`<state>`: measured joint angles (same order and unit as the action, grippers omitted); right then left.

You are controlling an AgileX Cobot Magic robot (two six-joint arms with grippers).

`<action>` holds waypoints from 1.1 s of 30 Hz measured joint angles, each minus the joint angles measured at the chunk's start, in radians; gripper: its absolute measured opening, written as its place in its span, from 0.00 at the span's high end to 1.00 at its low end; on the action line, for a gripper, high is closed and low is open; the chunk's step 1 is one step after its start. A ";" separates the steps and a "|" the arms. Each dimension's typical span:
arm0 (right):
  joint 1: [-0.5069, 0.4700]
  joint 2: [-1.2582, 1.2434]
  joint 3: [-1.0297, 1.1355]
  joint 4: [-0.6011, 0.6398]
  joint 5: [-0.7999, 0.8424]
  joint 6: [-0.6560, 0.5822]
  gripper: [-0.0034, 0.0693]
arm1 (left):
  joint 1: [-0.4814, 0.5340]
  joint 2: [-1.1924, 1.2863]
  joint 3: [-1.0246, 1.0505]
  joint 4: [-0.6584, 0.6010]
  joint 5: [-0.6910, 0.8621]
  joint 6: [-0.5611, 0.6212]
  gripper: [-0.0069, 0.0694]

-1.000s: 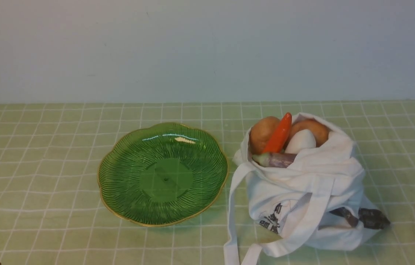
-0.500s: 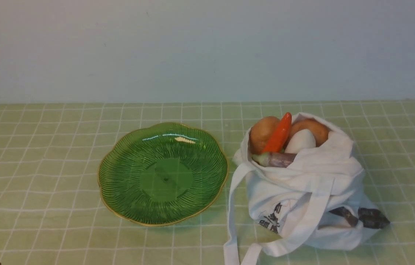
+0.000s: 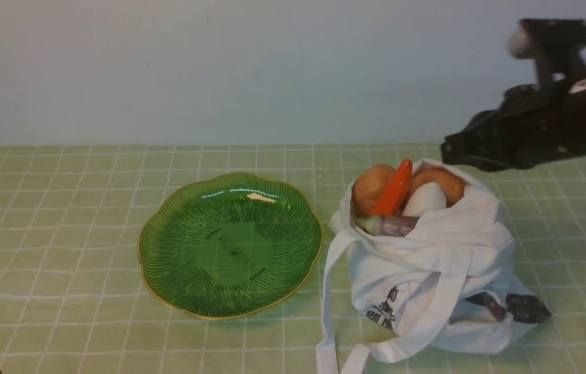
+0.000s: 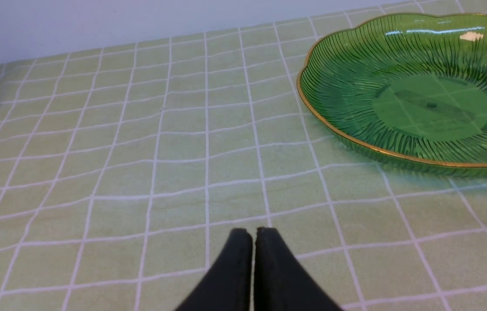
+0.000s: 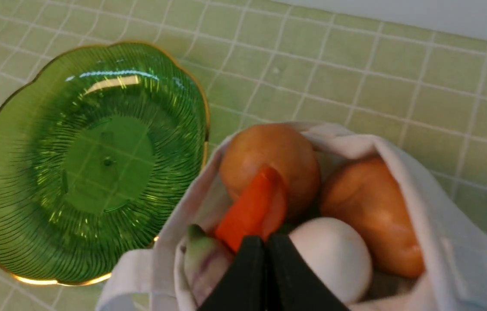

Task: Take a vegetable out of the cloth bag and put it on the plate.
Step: Use the right arm to grab a carrot from the bag

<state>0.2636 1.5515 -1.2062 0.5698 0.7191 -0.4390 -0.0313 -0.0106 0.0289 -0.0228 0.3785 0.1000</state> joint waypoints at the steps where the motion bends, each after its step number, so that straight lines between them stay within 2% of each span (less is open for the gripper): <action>1: 0.003 0.000 0.000 0.000 0.000 0.001 0.94 | 0.000 0.000 0.000 0.000 0.000 0.000 0.92; 4: 0.035 0.075 -0.048 -0.002 -0.003 0.014 0.87 | 0.000 0.000 0.000 0.000 0.000 0.000 0.92; 7: 0.049 0.110 -0.074 -0.029 -0.029 0.017 0.76 | 0.000 0.000 0.000 0.000 0.000 0.000 0.92; 11: 0.050 0.125 -0.082 -0.056 -0.084 0.017 0.54 | 0.000 0.000 0.000 0.000 0.000 0.000 0.92; 12: 0.050 0.125 -0.082 -0.057 -0.087 0.017 0.54 | 0.000 0.000 0.000 0.000 0.000 0.000 0.92; 13: 0.050 0.137 -0.083 -0.060 -0.105 0.017 0.46 | 0.000 0.000 0.000 0.000 0.000 0.000 0.92; 17: 0.050 0.165 -0.083 -0.060 -0.100 0.017 0.36 | 0.000 0.000 0.000 0.000 0.000 0.000 0.92; 20: 0.050 0.172 -0.083 -0.060 -0.086 0.017 0.37 | 0.000 0.000 0.000 0.000 0.000 0.000 0.92; 22: 0.050 0.172 -0.083 -0.060 -0.065 0.017 0.48 | 0.000 0.000 0.000 0.000 0.000 0.000 0.92; 23: 0.050 0.172 -0.083 -0.060 -0.065 0.017 0.50 | 0.000 0.000 0.000 0.000 0.000 0.000 0.92; 24: 0.050 0.172 -0.083 -0.060 -0.052 0.017 0.64 | 0.000 0.000 0.000 0.000 0.000 0.000 0.92; 27: 0.050 0.172 -0.083 -0.060 -0.034 0.020 0.80 | 0.000 0.000 0.000 0.000 0.000 0.000 0.92; 33: 0.050 0.124 -0.083 -0.072 -0.005 0.020 0.80 | 0.000 0.000 0.000 0.000 0.000 0.000 0.92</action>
<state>0.3138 1.6750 -1.2889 0.4980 0.7146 -0.4190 -0.0313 -0.0106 0.0289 -0.0228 0.3785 0.1000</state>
